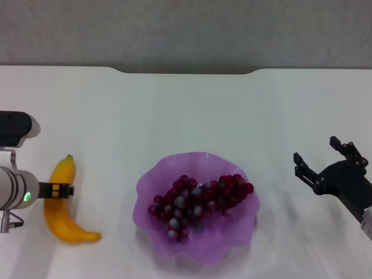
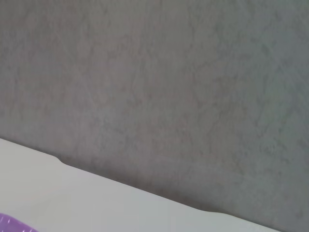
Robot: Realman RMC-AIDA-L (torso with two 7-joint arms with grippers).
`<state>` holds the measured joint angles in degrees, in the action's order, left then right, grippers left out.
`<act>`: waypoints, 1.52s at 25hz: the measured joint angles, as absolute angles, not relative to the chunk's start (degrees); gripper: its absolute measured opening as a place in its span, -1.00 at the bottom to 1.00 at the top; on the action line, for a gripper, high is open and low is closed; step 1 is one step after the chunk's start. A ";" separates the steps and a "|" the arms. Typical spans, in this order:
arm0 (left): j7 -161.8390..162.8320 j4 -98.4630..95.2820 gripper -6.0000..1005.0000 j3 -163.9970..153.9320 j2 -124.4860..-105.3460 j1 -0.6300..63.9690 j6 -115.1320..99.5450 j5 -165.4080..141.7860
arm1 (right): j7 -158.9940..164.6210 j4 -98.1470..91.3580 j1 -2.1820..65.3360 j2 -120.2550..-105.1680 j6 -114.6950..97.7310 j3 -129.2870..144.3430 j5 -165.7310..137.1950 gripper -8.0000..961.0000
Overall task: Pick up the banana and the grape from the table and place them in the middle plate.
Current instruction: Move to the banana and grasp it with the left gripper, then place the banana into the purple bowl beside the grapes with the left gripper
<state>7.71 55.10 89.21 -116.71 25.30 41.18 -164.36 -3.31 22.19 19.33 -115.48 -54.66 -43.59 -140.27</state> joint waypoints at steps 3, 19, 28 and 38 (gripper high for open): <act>7.71 55.30 0.08 89.21 -116.72 25.34 41.17 -164.36 | -2.61 22.10 19.40 -115.42 -54.66 -43.54 -140.27 0.84; 1.58 77.03 0.01 94.82 -116.75 21.95 60.37 -152.57 | -2.04 21.29 19.47 -115.49 -54.67 -43.60 -140.28 0.84; -12.14 74.80 0.03 88.69 -117.06 21.21 48.61 -130.02 | -2.02 21.26 19.85 -115.49 -54.67 -43.59 -140.27 0.84; -11.18 67.02 0.06 76.62 -117.07 21.76 36.37 -132.63 | -2.02 21.27 20.30 -115.41 -53.96 -43.59 -140.27 0.84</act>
